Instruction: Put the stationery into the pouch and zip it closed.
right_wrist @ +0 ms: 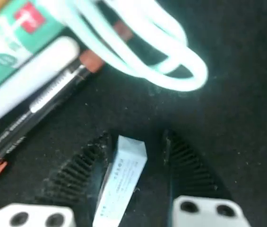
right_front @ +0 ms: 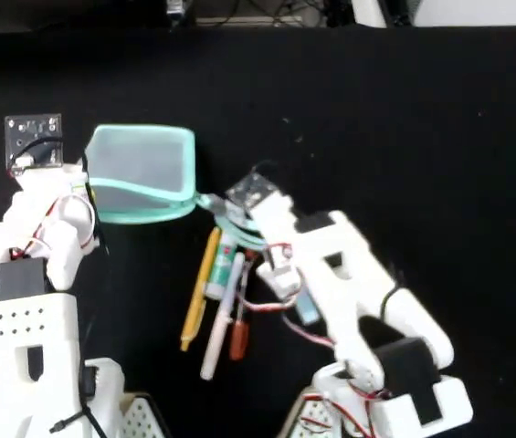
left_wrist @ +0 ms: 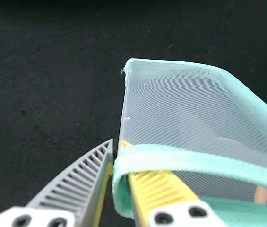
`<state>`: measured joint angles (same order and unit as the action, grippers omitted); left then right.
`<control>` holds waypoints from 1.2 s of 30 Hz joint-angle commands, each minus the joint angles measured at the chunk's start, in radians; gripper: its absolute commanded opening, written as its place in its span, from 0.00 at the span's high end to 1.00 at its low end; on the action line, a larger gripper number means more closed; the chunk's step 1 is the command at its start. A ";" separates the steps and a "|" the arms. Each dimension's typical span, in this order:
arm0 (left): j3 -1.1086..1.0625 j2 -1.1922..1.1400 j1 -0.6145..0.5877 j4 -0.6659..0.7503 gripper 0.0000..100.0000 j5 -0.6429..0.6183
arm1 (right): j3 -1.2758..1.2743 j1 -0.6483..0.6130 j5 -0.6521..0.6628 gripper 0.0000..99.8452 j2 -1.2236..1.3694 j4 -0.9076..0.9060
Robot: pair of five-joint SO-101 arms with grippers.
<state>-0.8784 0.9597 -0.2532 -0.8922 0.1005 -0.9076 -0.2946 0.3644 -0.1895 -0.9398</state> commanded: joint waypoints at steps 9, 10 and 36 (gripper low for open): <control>0.008 0.011 -0.004 0.023 0.97 -0.002 | 0.036 0.028 0.043 0.81 -0.082 -0.069; 0.008 0.011 -0.004 0.021 0.97 -0.002 | 0.036 0.028 0.041 0.81 -0.068 -0.060; 0.007 0.011 -0.002 0.018 0.97 -0.046 | -0.005 -0.216 -0.081 0.99 -1.208 -0.055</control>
<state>-0.8907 0.9597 -0.2532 -0.8922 0.0944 -0.8907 -0.3974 0.3261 -1.1899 -1.0948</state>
